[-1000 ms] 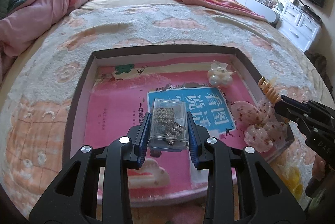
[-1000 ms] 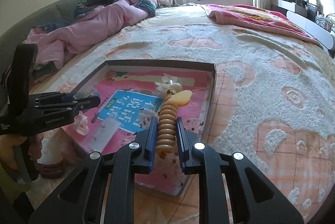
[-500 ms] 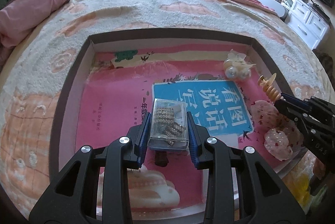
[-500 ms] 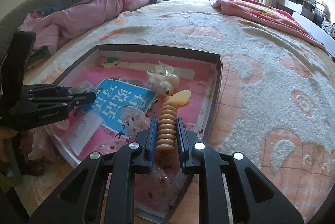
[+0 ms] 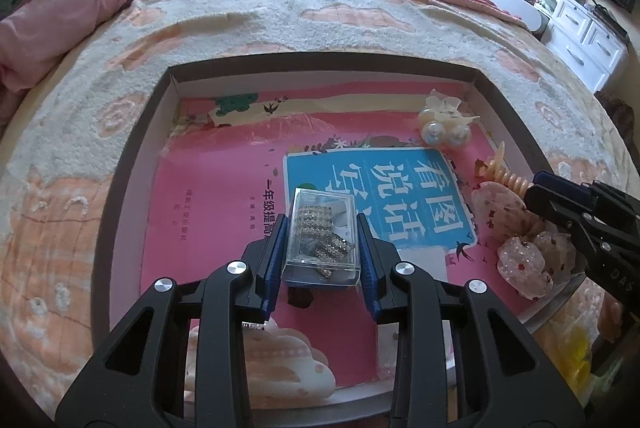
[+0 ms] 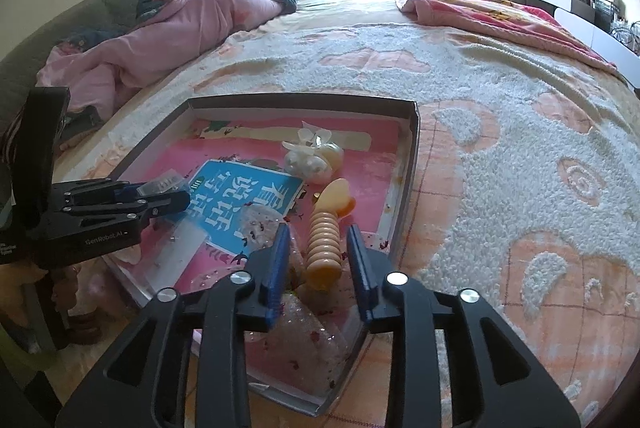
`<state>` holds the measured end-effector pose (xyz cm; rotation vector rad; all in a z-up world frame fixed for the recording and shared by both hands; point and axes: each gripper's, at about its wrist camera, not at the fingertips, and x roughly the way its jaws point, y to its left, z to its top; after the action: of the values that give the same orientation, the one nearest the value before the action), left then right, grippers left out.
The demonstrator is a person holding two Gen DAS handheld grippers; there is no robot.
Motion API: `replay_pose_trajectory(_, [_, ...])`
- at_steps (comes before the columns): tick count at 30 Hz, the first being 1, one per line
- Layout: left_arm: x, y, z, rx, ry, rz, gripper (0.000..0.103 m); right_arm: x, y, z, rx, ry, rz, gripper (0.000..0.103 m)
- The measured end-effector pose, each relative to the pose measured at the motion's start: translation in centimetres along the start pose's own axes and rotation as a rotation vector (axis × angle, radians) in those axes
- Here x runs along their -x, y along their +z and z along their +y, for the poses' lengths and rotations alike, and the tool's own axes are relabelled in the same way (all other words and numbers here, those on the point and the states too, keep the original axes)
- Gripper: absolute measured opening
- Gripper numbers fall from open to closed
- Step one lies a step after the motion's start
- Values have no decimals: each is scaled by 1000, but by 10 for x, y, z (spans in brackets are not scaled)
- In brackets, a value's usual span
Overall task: Organize jewelry
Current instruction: 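Open the left tool onto the pink book while the right tool releases the spiral tie into the box, then withdraw both open tools from the box back over the bedspread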
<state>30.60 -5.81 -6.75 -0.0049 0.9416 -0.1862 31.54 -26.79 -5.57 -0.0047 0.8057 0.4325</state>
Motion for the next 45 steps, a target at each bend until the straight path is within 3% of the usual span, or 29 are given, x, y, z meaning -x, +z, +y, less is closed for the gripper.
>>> replay_pose_trajectory(14, [35,-4,0,30,5,-92,37,24,0,4,-4,-21,-61,53])
replay_pose_trajectory(28, [77,-19,-3,61,6,-188,68,60,-9,4,-33,-67,-130,81])
replay_pose_trajectory(33, [92,-26,-6,69,-1,-221,89,77,-14,5,-41,-72,-156,84])
replay_pose_trajectory(45, [111,-58,-18,44,-13,-264,91,105,-24,18,-35,-59,-205,87])
